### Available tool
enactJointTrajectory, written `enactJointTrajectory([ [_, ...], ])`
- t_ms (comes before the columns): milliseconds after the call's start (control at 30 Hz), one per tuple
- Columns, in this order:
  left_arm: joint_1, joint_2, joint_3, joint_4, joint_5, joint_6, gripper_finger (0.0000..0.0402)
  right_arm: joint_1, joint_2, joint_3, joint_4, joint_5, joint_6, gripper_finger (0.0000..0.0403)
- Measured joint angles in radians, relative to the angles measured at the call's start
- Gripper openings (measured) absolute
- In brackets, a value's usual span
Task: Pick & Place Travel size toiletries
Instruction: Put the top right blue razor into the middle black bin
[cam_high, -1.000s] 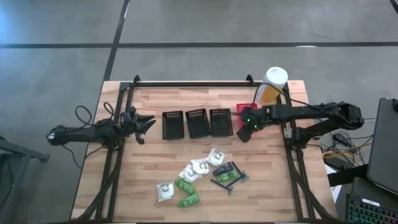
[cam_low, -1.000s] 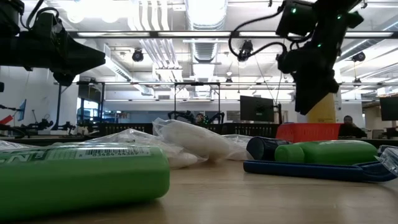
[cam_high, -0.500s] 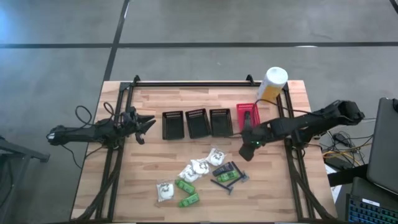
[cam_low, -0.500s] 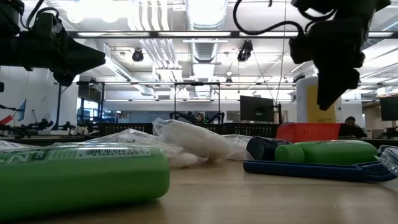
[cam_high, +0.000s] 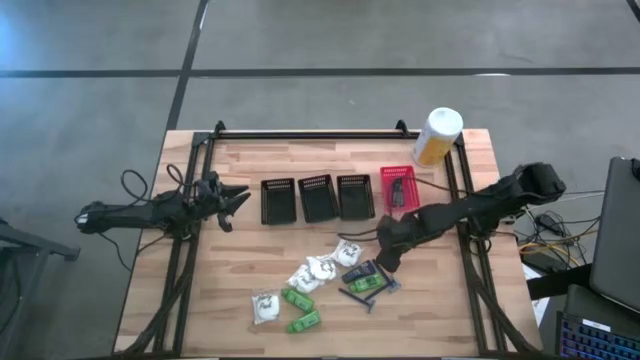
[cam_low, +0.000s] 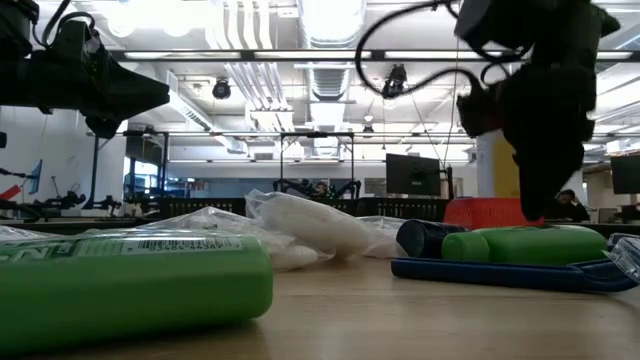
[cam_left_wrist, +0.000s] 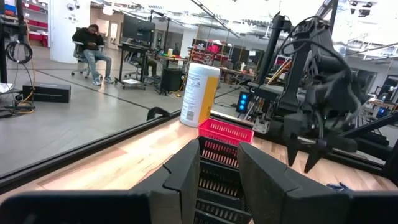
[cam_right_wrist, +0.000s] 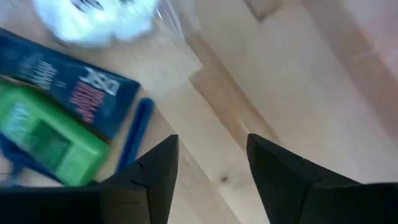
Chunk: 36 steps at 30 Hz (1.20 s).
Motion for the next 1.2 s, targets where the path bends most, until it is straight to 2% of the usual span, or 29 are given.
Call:
enactJointTrajectory([
  [267,0.0,0.001,0.0,0.001,0.0,0.0,0.0115,0.004,0.089,0.0,0.023,-0.025,-0.012,0.0204],
  [567,0.0,0.001,0.0,0.002,0.0,0.0,0.0115,0.009,0.074,0.001,0.106,-0.07,-0.023,0.0213],
  [800,0.0,0.001,0.0,0.002,0.0,0.0,0.0115,0.014,0.084,0.001,0.151,-0.125,-0.028,0.0203],
  [1200,0.0,0.001,0.0,0.003,0.0,0.0,0.0115,0.048,0.096,0.001,0.177,-0.126,0.014,0.0224],
])
